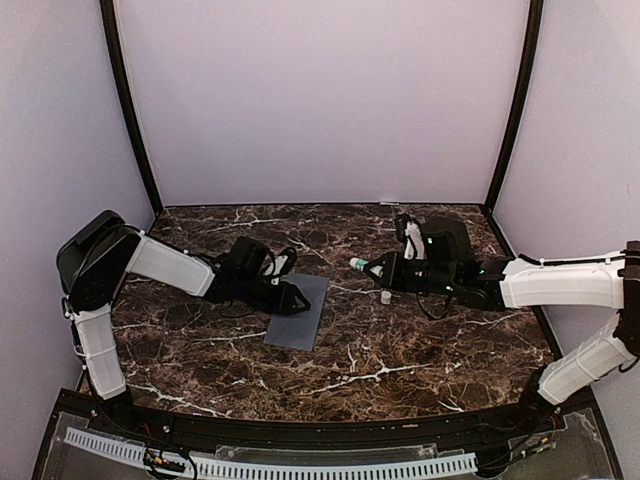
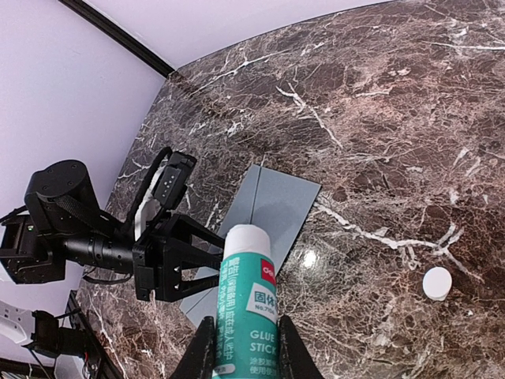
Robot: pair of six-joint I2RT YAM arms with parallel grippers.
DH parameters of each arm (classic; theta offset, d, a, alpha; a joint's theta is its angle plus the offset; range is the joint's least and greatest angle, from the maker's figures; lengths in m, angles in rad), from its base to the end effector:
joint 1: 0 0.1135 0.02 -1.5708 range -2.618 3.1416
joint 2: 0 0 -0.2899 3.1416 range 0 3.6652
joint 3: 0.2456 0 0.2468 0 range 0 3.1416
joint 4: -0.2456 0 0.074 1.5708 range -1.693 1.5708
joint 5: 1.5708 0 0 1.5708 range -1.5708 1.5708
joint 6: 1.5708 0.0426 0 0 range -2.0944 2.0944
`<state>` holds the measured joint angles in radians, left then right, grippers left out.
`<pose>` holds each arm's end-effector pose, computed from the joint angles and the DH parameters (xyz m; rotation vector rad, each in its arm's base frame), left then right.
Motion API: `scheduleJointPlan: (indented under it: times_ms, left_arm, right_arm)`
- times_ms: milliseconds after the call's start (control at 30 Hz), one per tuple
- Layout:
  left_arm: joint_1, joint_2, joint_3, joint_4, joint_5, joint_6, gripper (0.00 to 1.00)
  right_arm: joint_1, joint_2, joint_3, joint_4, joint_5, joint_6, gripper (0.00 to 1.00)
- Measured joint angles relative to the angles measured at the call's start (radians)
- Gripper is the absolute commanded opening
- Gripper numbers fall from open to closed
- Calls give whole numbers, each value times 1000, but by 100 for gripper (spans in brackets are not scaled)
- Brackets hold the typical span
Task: Place the letter into the envelope and seal it
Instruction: Paint the envelope at the center of the board.
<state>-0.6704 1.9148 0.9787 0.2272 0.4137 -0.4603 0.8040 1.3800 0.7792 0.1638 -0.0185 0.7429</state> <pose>0.2979 -0.2581 0.1557 0.4874 2.3890 -1.0278 0.2090 0.2181 0.2630 -0.0785 2.1539 0.9728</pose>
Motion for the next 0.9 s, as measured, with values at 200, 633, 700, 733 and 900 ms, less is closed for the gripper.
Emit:
scheduleJointPlan:
  times_ms: [200, 633, 700, 733, 900]
  left_arm:
    - [1, 0, -9, 17, -2, -16, 44]
    - [1, 6, 100, -73, 4, -14, 44]
    - [1, 5, 101, -82, -5, -11, 44]
    - [1, 4, 99, -89, -10, -10, 44]
    - [1, -28, 48, -96, -33, -12, 44]
  right_arm:
    - [0, 0, 0, 0, 2, 0, 1]
    - [0, -32, -1, -9, 30, 0, 1]
    - [0, -38, -2, -9, 37, 0, 1]
    - [0, -39, -3, -9, 38, 0, 1]
    - [0, -40, -9, -15, 40, 1, 1]
